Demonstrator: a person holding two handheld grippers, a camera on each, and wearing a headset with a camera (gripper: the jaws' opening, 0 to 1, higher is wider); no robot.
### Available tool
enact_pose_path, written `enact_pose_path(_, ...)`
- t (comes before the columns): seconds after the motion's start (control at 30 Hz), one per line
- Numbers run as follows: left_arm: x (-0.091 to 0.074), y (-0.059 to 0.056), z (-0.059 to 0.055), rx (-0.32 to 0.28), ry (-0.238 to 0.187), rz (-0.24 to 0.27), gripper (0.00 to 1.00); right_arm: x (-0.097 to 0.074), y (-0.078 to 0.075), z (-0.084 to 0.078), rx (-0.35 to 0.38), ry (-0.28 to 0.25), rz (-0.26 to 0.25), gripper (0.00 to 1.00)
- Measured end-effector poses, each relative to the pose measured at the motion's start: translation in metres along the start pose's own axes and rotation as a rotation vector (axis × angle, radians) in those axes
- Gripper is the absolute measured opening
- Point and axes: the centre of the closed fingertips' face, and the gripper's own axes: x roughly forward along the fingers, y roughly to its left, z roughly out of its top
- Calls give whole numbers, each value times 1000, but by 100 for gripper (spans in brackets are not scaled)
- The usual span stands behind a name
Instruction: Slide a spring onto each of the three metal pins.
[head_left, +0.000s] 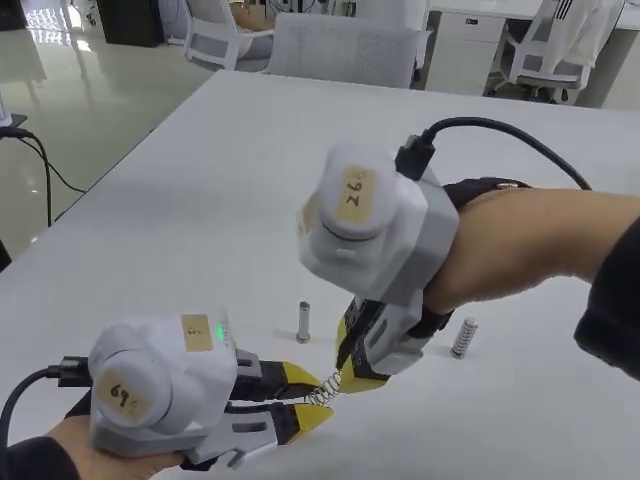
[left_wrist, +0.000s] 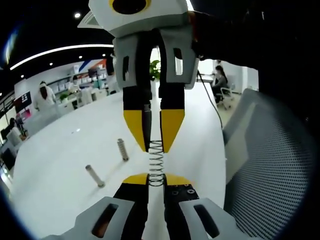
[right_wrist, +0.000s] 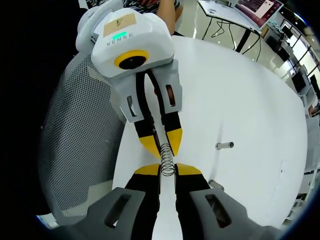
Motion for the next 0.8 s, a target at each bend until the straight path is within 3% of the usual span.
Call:
enact_pose_path(0.43,-1,0,5,-4,-22,1,3,-7,2,22,-15,-77,-15,7)
enact_pose_path(0.8,-2,2,6,-9,-29,11,3,-3,2,22,-5,-91,-8,8)
